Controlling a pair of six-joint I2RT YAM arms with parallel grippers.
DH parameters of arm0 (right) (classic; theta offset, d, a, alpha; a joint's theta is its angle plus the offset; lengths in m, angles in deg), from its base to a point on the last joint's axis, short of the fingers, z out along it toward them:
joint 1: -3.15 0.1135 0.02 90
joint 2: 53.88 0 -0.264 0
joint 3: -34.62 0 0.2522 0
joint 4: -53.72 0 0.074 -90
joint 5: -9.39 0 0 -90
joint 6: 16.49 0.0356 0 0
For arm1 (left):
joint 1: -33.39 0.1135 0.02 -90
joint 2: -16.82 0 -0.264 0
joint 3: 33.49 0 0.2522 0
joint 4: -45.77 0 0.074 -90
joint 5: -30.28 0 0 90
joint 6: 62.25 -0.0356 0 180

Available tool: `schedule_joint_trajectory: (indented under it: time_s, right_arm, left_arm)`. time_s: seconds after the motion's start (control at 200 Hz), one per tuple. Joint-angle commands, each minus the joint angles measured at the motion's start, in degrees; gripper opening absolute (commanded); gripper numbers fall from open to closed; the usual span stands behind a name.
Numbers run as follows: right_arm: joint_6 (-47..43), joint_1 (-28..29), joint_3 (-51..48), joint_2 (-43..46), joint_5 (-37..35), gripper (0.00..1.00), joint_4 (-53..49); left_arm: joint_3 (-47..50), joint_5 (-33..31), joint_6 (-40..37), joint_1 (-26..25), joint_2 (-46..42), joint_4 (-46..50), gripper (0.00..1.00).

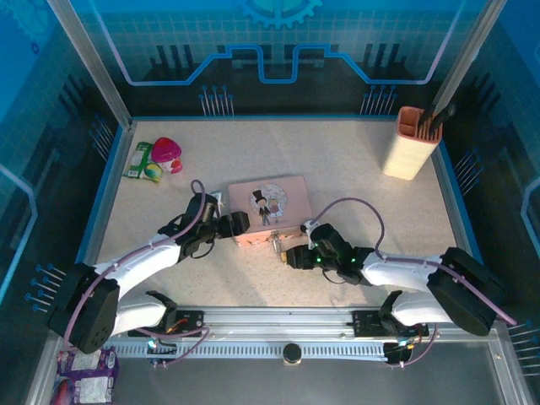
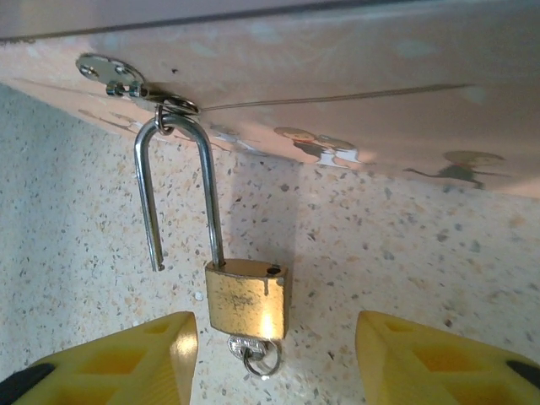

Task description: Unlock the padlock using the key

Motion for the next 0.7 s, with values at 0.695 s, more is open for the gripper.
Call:
schedule_joint_trajectory:
  time_s: [0.695]
  right_arm:
    - [-7.8,-0.2,6.6,-18.2,7.6,0.28,12.9]
  left_arm:
    - [0.3,3.2,-0.4,0.8,1.7,-4.9,0.82]
